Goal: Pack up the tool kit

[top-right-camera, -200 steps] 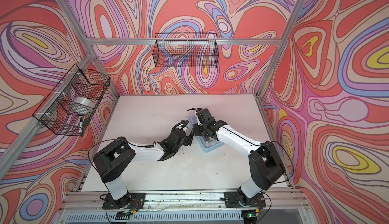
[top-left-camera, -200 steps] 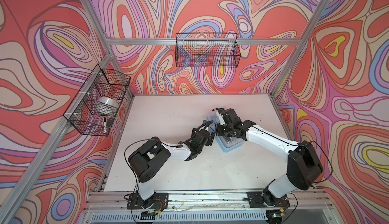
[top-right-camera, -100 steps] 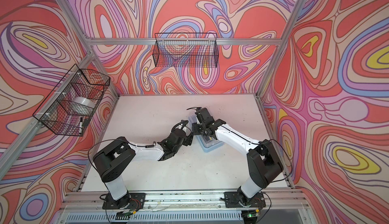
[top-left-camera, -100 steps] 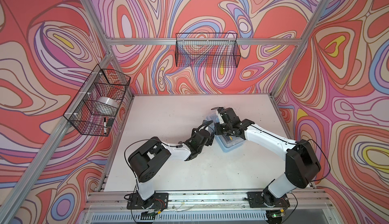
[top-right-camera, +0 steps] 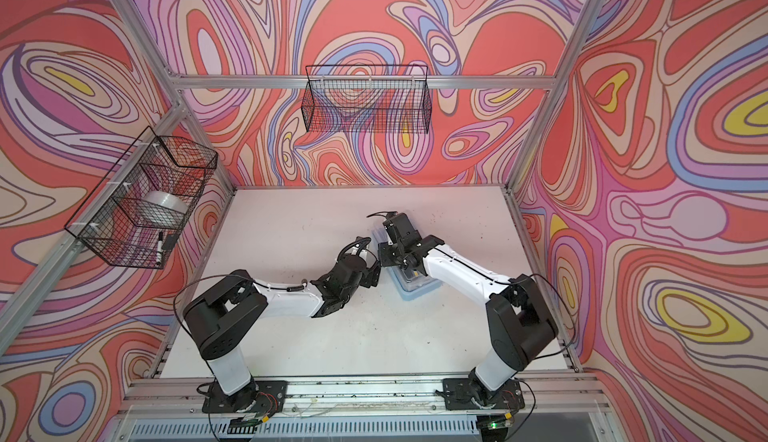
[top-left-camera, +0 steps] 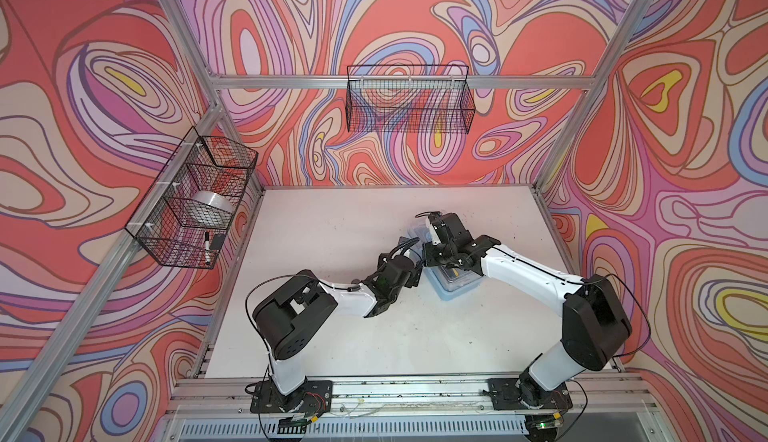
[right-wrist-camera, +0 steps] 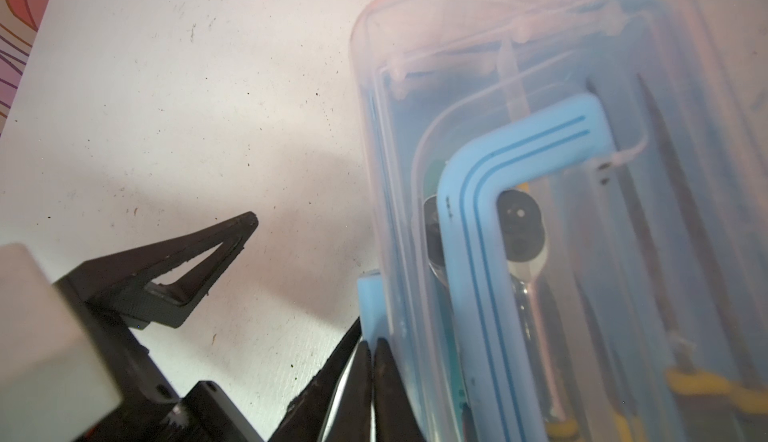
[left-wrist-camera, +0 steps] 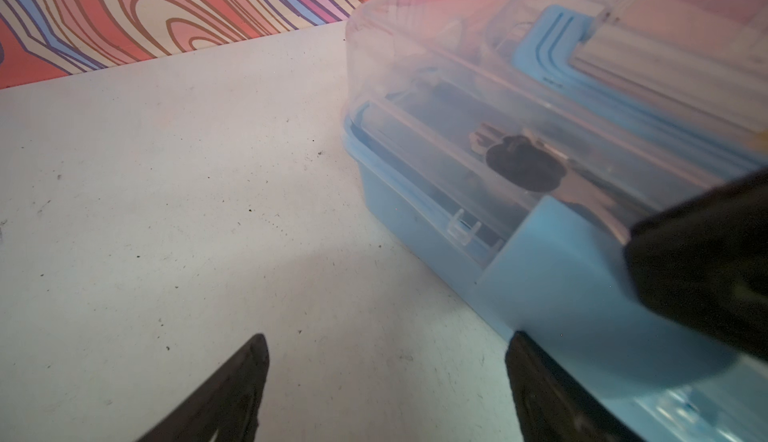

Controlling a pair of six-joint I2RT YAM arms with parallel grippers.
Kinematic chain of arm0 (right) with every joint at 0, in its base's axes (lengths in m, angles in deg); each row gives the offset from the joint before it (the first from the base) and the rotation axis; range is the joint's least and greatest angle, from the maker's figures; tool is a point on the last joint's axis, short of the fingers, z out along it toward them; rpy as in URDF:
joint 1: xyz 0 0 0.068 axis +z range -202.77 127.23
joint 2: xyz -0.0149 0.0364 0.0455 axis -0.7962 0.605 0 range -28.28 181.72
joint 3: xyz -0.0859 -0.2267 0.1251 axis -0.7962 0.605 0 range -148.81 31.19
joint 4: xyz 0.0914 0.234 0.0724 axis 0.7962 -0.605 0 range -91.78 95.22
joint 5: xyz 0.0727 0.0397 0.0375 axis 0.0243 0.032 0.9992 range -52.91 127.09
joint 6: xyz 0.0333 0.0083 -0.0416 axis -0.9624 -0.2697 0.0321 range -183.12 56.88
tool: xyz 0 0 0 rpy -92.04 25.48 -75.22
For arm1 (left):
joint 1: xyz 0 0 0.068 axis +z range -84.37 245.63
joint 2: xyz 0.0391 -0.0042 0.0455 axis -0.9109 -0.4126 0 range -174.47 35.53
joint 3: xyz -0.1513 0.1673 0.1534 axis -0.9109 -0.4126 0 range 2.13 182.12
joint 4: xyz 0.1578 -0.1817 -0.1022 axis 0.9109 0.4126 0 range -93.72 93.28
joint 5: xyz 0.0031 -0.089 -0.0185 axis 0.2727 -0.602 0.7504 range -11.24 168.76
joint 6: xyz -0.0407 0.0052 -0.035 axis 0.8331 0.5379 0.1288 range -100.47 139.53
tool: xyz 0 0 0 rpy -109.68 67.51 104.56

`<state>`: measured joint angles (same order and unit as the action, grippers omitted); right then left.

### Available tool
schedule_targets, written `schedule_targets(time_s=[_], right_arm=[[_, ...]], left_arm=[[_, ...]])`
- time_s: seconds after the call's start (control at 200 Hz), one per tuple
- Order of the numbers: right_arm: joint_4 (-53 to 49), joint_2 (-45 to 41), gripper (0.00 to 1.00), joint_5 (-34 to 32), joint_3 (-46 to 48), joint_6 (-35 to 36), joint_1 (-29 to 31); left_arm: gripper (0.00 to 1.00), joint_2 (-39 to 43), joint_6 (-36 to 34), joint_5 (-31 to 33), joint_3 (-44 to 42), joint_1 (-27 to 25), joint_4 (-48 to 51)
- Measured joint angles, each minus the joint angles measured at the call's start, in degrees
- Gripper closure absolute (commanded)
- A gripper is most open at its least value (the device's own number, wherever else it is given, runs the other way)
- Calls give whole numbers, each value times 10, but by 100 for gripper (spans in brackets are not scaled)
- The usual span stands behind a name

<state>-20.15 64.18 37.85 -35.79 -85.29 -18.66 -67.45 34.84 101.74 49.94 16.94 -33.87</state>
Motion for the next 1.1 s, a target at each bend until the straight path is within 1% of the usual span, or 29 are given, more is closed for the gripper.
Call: schedule_targets(time_s=[0.571,1.101], right_arm=[[-16,17,99,-12,-3,-6,9],[-24,19,99,-13,-3,-14,12]], left_arm=[[10,0,5,2,-12,2,0],[10,-10,15,-9,-7,3,-14]])
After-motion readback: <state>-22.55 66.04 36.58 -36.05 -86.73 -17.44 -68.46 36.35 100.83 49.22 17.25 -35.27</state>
